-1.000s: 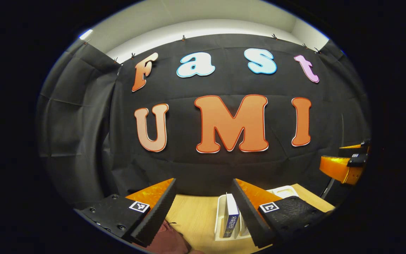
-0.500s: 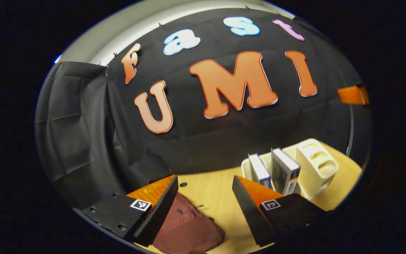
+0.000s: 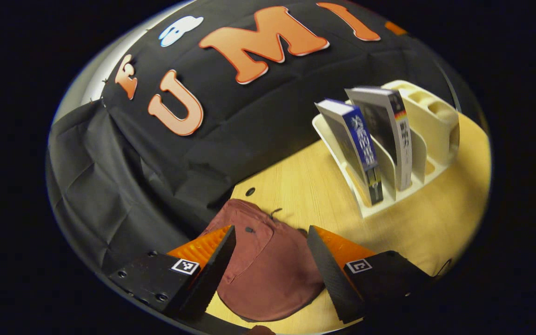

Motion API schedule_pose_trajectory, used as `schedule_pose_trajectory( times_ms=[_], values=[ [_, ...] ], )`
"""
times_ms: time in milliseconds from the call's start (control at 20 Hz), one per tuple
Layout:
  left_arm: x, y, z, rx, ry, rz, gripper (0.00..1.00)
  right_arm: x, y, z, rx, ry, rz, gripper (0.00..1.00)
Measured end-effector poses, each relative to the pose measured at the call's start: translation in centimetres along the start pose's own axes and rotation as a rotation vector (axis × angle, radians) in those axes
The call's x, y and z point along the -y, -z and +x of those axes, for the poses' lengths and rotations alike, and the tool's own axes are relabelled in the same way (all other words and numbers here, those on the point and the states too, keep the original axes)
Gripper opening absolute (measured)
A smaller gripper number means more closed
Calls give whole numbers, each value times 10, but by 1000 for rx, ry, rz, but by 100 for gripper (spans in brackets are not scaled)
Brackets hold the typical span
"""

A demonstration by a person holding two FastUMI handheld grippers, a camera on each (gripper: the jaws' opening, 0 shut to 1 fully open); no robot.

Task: Open the schoolbag, grab two books from the bookshelf and put them into the schoolbag.

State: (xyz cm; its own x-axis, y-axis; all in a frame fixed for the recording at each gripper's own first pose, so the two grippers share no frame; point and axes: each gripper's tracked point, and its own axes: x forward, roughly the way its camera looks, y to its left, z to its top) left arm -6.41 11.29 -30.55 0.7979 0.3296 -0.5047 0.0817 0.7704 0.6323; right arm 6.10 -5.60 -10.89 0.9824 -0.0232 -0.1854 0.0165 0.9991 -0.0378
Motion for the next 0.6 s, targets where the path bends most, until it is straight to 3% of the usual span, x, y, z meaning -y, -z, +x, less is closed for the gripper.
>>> schedule_pose_trajectory(
  times_ms=[150,600],
  values=[
    [11,29,18,-65,0,96,98,-1,7,6,-13,-9,-4,95],
    [42,91,40,-198,66,221,99,6,17,12,-28,4,-11,95]
  ],
)
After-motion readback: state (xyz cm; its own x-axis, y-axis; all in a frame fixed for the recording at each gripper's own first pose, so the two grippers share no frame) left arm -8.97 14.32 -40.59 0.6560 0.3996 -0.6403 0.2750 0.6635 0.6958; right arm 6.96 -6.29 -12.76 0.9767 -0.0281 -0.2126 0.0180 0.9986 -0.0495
